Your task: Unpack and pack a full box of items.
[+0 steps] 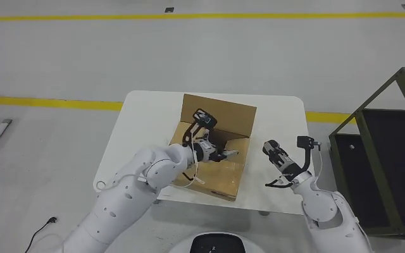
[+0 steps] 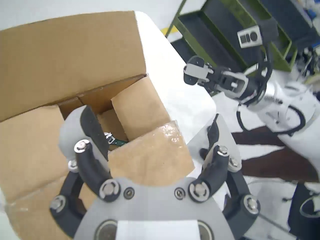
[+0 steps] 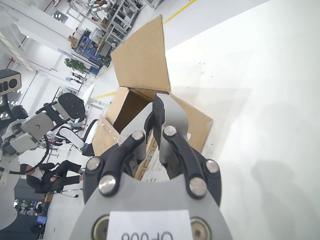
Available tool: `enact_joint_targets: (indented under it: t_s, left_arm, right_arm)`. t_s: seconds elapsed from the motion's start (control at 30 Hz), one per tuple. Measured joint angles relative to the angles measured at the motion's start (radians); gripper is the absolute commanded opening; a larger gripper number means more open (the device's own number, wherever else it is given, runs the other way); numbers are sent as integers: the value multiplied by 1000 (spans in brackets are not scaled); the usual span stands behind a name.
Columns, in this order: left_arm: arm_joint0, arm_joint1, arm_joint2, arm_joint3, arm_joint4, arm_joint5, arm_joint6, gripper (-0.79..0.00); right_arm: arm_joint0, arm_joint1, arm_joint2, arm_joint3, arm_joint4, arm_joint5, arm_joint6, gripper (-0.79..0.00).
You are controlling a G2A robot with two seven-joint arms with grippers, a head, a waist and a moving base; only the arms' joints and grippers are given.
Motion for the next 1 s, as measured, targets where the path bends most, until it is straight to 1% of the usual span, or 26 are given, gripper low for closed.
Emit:
enact_joint_targets:
  t_s: [0.03,0.07,0.1,0.17,0.2,0.4,0.57,0.7,0.8,0.83,0.9,0.93,1.0]
  left_arm:
    - [-17,0,14,12,23,-56,-26,0]
    - [-39,0,32,27,53,-133,-63,0]
    - [-52,-1,43,41,65,-184,-86,0]
    - [-80,-4,59,66,58,-270,-120,0]
    - [-85,-5,61,69,60,-288,-124,0]
    - [-83,-4,60,69,67,-282,-122,0]
    - [-83,-4,60,69,67,-282,-122,0]
    - [-79,-4,58,68,70,-279,-113,0]
    - [-86,-1,36,80,69,-292,-99,0]
    - [-92,0,25,89,67,-294,-97,0]
    - [-97,4,-9,113,48,-277,-83,0]
    - [-99,6,-24,121,42,-267,-78,0]
    - [-100,11,-57,134,51,-237,-75,0]
  right_arm:
    - [-3,0,1,-2,0,1,0,-785]
    - [-7,1,3,-4,0,3,0,-785]
    - [-10,1,4,-6,0,4,0,-785]
    - [-16,2,7,-9,1,7,1,-785]
    - [-17,3,7,-9,1,8,1,-785]
    - [-13,3,0,-9,4,14,1,-785]
    - [6,0,-37,10,8,9,4,-785]
    - [30,1,-55,35,13,-48,23,-785]
    - [43,4,-54,54,45,-113,48,-785]
    - [46,5,-53,60,55,-133,60,-730]
    - [58,8,-54,75,83,-182,102,-585]
    - [65,10,-56,82,94,-198,123,-499]
    - [84,13,-63,96,111,-217,175,-477]
